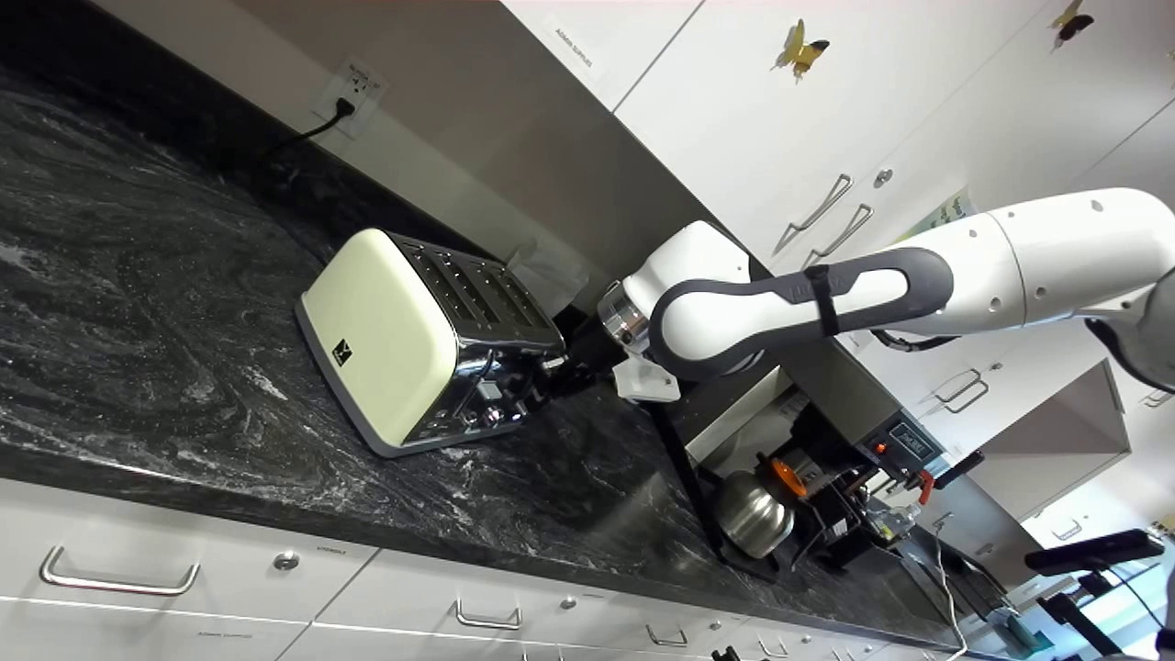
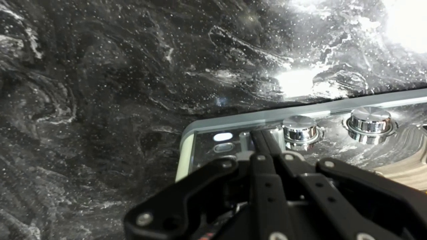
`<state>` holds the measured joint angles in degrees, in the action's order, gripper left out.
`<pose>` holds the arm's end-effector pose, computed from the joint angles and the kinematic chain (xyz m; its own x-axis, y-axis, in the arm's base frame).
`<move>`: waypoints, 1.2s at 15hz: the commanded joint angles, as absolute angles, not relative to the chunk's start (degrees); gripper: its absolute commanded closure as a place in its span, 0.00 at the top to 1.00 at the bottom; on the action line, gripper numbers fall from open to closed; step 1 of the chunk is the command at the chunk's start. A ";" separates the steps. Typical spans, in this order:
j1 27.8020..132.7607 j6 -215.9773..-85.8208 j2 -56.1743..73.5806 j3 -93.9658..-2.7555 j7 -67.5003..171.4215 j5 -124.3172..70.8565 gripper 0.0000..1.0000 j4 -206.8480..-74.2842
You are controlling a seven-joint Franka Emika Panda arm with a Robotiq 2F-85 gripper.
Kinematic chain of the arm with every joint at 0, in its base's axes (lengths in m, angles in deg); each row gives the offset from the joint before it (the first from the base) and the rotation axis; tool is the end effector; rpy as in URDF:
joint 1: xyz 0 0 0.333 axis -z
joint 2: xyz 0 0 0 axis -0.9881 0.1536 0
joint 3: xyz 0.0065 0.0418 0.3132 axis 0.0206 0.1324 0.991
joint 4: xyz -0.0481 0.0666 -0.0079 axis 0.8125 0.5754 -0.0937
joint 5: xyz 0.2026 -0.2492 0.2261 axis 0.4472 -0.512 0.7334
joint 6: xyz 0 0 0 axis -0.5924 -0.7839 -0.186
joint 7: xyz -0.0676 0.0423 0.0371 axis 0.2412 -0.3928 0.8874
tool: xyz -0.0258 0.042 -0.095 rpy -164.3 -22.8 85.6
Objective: Push down the right switch of the toaster
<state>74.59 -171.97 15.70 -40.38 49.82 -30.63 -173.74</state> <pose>0.5584 0.1090 0.2076 0.9792 0.1648 0.1186 0.1636 -0.9863 0.0198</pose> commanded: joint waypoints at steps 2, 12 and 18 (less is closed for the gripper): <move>73.42 -174.51 20.63 -42.30 49.17 -30.70 0.00 -170.85; 73.25 -174.09 23.92 -42.03 49.40 -29.54 0.00 -168.19; 70.60 -173.21 8.83 -43.73 46.34 -31.84 0.00 -177.41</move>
